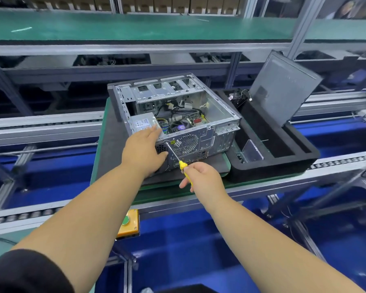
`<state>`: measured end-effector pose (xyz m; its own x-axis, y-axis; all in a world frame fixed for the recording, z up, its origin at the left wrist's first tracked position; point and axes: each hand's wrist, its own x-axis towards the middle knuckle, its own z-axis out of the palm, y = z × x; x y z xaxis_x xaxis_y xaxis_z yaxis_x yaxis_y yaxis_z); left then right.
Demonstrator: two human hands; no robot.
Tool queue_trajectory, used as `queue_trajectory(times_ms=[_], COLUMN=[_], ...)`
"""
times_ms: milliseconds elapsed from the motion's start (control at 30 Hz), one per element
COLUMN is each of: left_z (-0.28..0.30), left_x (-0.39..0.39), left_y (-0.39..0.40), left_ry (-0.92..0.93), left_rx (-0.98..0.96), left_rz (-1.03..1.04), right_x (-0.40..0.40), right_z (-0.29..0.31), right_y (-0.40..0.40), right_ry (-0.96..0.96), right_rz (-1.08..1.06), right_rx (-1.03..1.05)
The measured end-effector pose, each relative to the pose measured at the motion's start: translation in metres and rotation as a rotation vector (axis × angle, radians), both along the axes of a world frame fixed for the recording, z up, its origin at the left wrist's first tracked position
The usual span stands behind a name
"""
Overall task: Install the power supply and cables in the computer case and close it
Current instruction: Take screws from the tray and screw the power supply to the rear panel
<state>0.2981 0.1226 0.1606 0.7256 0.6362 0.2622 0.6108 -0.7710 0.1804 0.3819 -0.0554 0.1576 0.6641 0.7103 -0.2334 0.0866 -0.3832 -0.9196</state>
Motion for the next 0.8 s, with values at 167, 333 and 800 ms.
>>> queue_trajectory(times_ms=[167,333,800], left_z=[0.002,0.002,-0.001], left_x=[-0.001,-0.001,0.003], left_y=[-0.002,-0.002,-0.002], left_ry=[-0.036,-0.033,-0.095], left_rx=[-0.015,-0.012,-0.004], left_rz=[-0.001,0.002,0.026], right_x=[0.0,-0.001,-0.002], right_z=[-0.001,0.0,0.029], right_y=[0.003,0.006,0.031], right_ry=[0.014,0.022,0.358], right_rz=[-0.006,-0.002,0.003], right_rx=[-0.018,-0.031,-0.312])
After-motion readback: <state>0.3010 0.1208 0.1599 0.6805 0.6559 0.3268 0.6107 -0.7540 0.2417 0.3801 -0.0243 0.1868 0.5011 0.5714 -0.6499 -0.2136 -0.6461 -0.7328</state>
